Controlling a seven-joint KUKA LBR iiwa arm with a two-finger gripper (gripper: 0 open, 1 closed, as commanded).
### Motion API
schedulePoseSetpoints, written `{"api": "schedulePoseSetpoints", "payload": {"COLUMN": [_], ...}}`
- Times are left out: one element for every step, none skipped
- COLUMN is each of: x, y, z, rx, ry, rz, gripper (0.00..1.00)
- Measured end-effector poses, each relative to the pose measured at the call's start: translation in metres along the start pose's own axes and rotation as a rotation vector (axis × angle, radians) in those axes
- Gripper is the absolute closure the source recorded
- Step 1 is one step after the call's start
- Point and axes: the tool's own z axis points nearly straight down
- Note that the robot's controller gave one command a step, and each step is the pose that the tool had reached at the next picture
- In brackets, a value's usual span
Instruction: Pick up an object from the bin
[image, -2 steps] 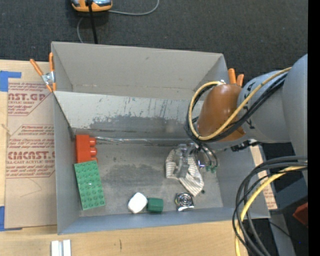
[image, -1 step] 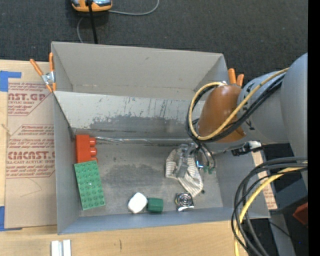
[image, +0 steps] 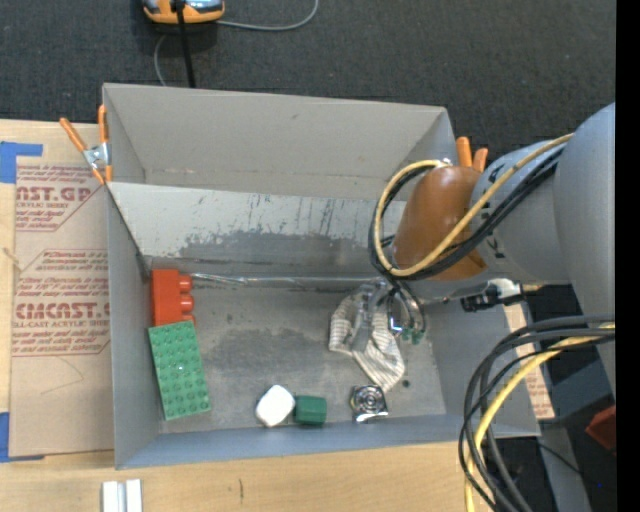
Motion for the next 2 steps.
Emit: {"api": "schedulePoseSetpoints", "payload": {"x": [0.0049, 0.0058], "y": [0.0007, 0.007], "z": [-0.0006, -0.0104], "rx": [-0.002, -0.001], "ry": [-0.01, -0.002], "rz": [0.062, 0.243], "gripper": [1.0, 1.0]}}
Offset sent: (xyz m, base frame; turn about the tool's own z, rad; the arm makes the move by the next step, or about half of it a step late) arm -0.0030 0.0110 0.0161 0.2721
